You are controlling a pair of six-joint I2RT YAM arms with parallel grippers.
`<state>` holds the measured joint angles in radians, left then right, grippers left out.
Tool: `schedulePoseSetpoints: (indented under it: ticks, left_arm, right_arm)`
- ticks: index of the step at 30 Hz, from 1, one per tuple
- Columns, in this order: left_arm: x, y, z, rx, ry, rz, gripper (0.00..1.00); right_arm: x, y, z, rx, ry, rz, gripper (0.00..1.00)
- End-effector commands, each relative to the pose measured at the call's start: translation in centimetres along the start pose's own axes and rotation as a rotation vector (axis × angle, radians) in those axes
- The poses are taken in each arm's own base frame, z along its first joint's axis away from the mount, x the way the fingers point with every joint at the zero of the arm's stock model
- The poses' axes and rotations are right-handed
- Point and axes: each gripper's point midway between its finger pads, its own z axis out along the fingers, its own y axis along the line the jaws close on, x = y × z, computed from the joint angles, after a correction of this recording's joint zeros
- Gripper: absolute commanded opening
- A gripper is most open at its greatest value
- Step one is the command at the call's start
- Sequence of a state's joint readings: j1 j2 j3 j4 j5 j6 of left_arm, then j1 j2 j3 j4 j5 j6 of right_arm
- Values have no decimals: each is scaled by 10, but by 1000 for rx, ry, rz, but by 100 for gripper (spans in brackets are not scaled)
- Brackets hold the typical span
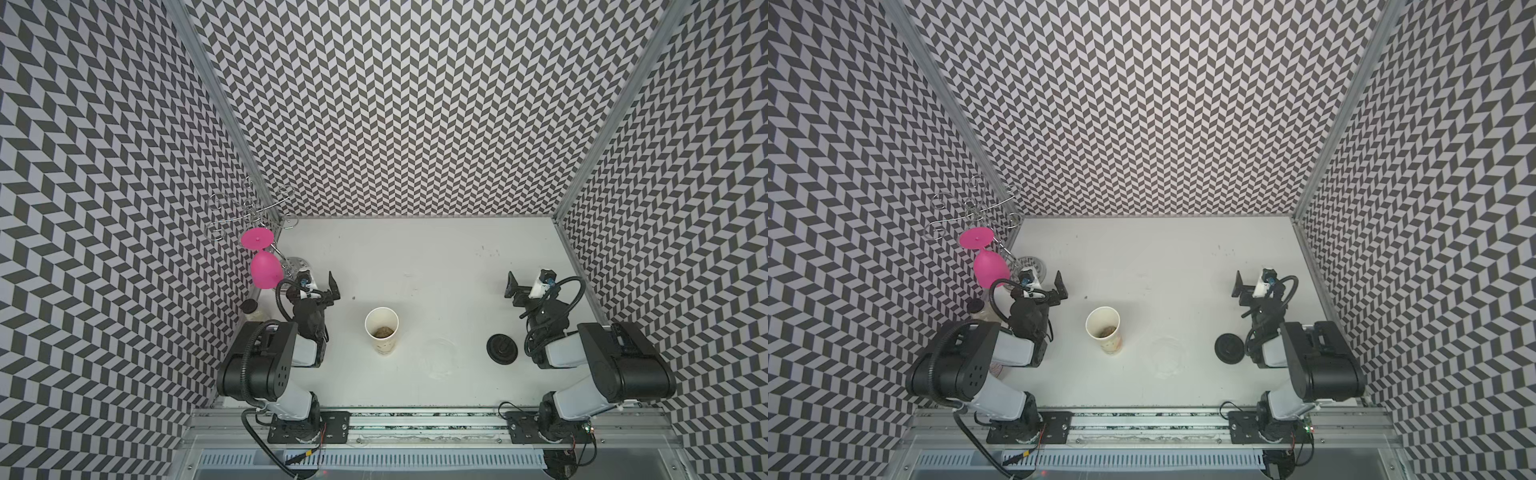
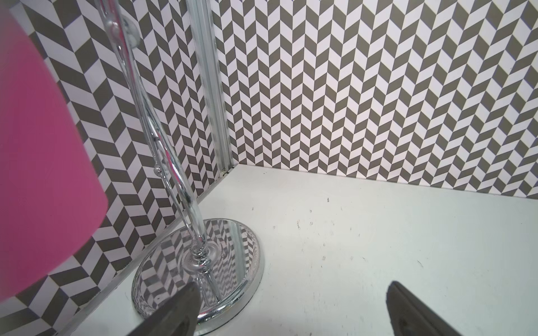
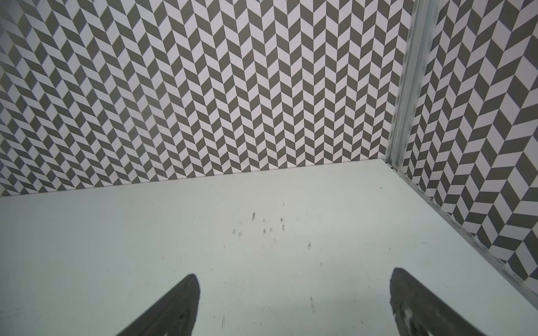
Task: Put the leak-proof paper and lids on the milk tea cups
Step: Pick up the cup at the center of the board.
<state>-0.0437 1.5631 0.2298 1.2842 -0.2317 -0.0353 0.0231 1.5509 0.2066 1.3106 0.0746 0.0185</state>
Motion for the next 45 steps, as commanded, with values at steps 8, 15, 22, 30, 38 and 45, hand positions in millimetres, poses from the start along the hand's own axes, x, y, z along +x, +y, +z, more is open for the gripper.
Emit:
schedulePoseSetpoints:
  ticks: [8, 15, 22, 30, 38, 45]
  left_arm:
    - [-7, 0, 2, -1, -23, -5, 100]
    - [-6, 0, 2, -1, -21, -7, 100]
    - [-7, 0, 2, 0, -21, -6, 100]
    - [-6, 0, 2, 0, -20, -6, 100]
    - [-32, 6, -19, -11, -84, -24, 100]
    - [-64, 3, -30, 15, -35, -120, 100]
  right_arm:
    - [-10, 1, 1, 2, -43, -9, 100]
    - [-9, 1, 2, 2, -41, -7, 99]
    - [-8, 1, 2, 2, -37, -7, 100]
    - [-8, 1, 2, 3, -37, -8, 99]
    - [-38, -10, -11, 71, -70, 13, 99]
    - [-44, 7, 3, 24, 191, 238, 100]
